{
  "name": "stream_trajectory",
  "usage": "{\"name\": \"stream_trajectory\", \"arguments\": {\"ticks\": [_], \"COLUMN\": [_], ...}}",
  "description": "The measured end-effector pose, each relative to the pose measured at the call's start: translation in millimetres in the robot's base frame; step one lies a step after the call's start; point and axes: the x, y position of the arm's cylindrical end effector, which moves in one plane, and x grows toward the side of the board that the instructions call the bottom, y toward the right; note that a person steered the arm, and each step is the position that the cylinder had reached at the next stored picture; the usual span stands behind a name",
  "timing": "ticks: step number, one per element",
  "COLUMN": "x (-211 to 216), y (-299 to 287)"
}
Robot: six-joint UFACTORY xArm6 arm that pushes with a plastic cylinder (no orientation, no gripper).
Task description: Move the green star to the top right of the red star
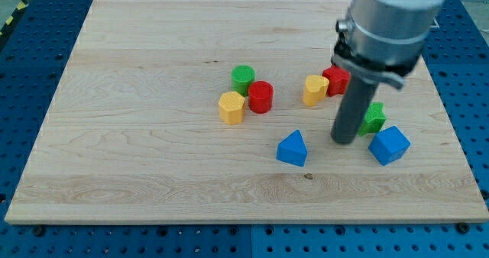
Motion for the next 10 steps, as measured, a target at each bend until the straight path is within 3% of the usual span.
{"name": "stream_trajectory", "arguments": {"ticks": [1,2,3,4,5,6,7,8,9,10], "x": [-21.5,-84.0,-93.6,-45.3,-85.8,-155.2,-166.7,-159.4,-137.8,-141.1], "y": [33.9,71.6,76.9,92.5,124.2,88.8,57.7,100.9,83.4,-14.9]}}
